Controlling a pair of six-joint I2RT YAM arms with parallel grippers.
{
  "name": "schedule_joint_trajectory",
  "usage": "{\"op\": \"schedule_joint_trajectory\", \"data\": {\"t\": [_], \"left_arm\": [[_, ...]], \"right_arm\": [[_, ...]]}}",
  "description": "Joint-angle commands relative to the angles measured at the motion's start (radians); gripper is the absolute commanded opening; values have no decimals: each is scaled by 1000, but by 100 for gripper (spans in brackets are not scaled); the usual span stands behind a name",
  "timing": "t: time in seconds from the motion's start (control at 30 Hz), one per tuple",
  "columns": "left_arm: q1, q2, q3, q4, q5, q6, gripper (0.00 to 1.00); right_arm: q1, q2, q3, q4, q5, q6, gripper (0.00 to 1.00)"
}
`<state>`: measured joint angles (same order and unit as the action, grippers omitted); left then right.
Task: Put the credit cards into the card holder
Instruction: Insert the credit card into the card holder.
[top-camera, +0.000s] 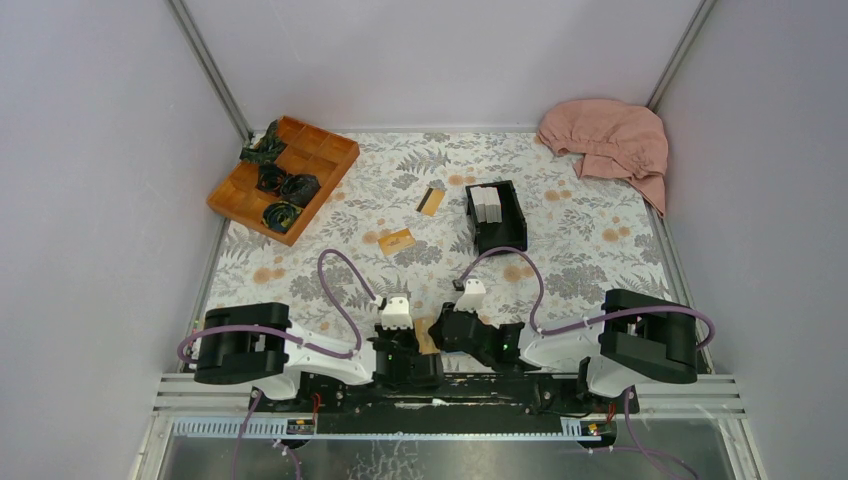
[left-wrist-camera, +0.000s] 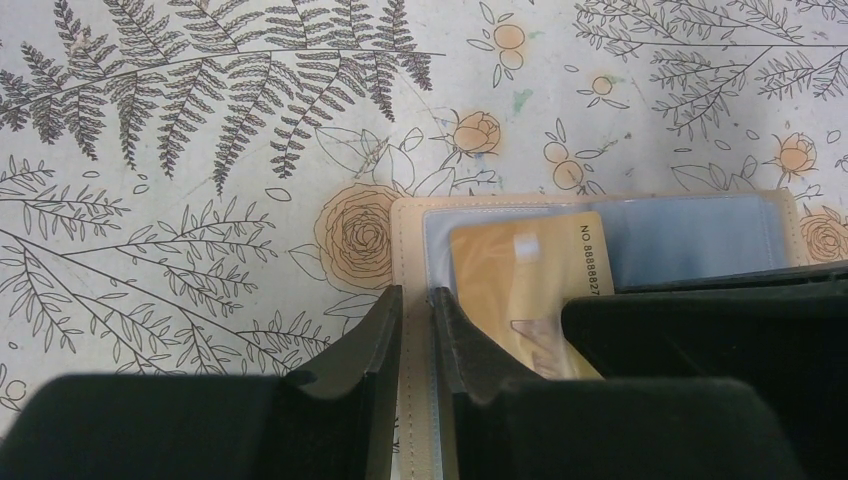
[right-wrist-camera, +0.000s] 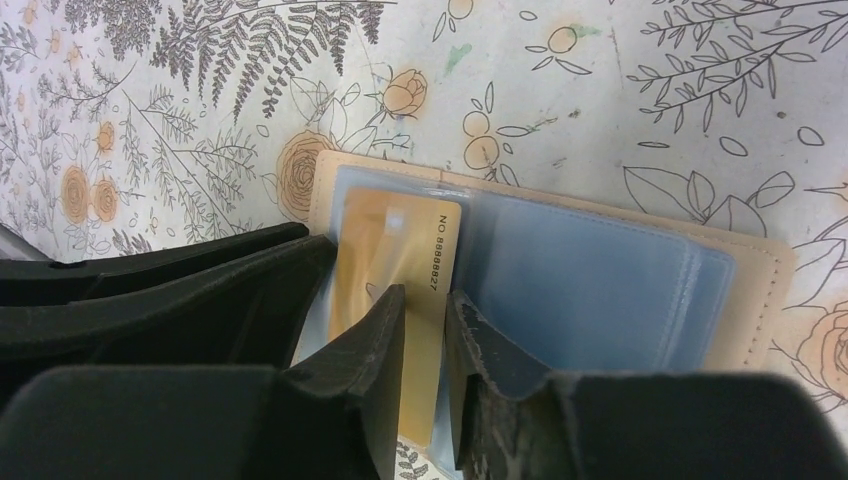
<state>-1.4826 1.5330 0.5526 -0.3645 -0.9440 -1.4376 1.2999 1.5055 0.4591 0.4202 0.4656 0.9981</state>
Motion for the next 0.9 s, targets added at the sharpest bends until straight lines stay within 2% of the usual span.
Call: {"op": "schedule_joint_trajectory", "data": {"t": [0.0,0.33,0.87], "left_arm": [[-4,69,-61,56,281,-22,9],[-24,74,-16,56,274,-12,8],[-32,12,-30,-5,254,-44,8]], "right_arm": [[56,23,8,-156,-108,-4,28],[77,49,52,-186,-111,1,36],[81,-175,-6,-321,30,-5,45]]}}
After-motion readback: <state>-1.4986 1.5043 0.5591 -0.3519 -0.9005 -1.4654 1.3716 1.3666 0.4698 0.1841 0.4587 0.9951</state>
